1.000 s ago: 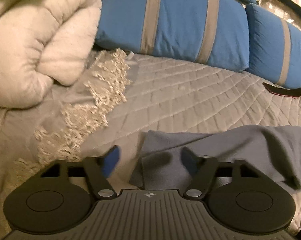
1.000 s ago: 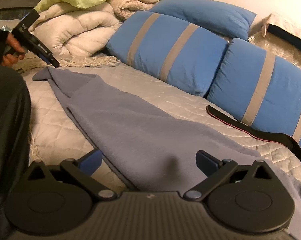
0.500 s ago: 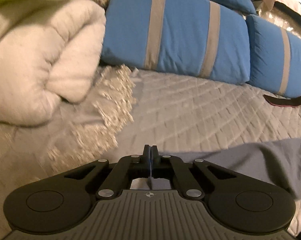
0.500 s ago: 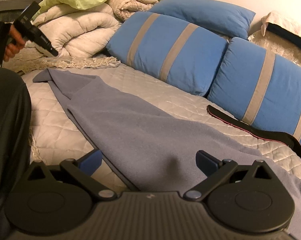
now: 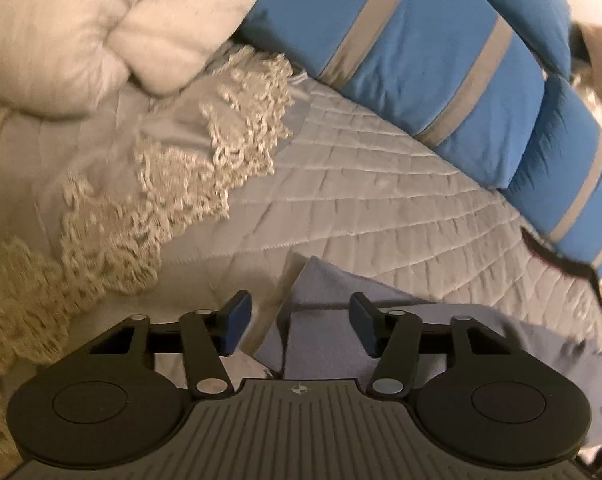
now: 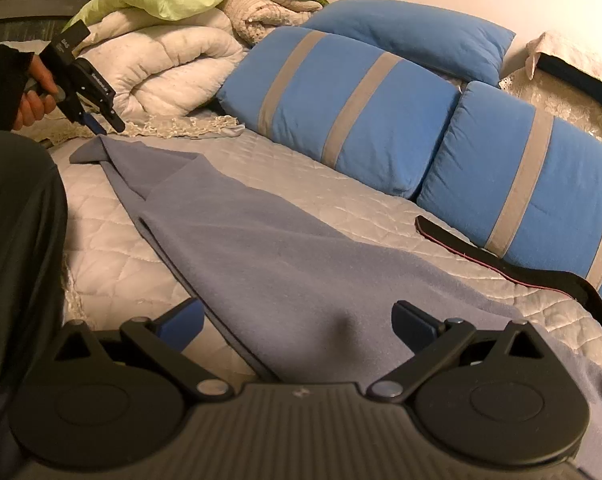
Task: Fold clothes
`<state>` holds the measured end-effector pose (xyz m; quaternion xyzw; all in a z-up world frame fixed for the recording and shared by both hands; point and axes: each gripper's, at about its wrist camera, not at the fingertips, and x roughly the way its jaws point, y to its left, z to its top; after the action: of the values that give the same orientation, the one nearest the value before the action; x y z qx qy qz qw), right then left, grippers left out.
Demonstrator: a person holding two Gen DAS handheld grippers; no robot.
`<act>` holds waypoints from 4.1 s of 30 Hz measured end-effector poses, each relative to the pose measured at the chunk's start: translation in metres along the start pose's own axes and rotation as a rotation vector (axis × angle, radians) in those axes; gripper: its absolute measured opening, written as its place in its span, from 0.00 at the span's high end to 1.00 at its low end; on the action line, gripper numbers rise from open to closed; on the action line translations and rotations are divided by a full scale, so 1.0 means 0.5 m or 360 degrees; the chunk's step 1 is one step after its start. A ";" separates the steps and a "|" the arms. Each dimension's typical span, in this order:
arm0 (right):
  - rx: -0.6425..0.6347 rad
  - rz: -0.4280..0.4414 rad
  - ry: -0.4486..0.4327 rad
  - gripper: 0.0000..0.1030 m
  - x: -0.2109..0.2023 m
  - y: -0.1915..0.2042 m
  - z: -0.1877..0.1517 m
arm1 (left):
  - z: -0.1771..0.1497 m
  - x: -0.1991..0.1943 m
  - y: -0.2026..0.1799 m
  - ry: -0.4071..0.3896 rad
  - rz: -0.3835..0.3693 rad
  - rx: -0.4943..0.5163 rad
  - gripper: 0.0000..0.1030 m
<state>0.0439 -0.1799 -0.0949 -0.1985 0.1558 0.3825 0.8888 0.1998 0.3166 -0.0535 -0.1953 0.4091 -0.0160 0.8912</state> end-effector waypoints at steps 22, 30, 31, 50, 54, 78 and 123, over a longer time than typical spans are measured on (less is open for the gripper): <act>-0.0007 0.0016 0.0005 0.00 0.000 0.004 0.001 | 0.013 -0.020 -0.045 -0.0099 -0.0011 0.0085 0.95; -0.0005 0.0011 -0.0002 0.00 -0.001 0.002 0.001 | 0.051 -0.040 -0.114 -0.0181 0.0059 0.0328 0.95; -0.0004 0.0011 -0.0002 0.00 -0.002 0.002 0.001 | 0.051 -0.040 -0.121 -0.0187 0.0068 0.0356 0.94; -0.0035 0.0007 -0.0008 0.00 -0.005 0.007 0.002 | -0.066 -0.076 -0.097 -0.0279 0.0435 0.0546 0.55; -0.0035 0.0001 0.0000 0.00 -0.005 0.007 0.002 | -0.134 -0.080 -0.153 -0.0291 0.0462 0.0959 0.53; -0.0047 -0.0020 -0.0019 0.00 -0.005 0.007 0.002 | -0.370 0.081 -0.262 -0.0406 0.0898 0.2811 0.50; -0.0078 -0.0028 0.0002 0.00 0.001 0.012 -0.002 | -0.128 -0.064 -0.149 -0.0326 0.0222 0.1292 0.48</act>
<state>0.0397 -0.1765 -0.0974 -0.2218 0.1452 0.3784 0.8869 0.1414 0.2324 -0.0413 0.1991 0.2912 -0.0958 0.9308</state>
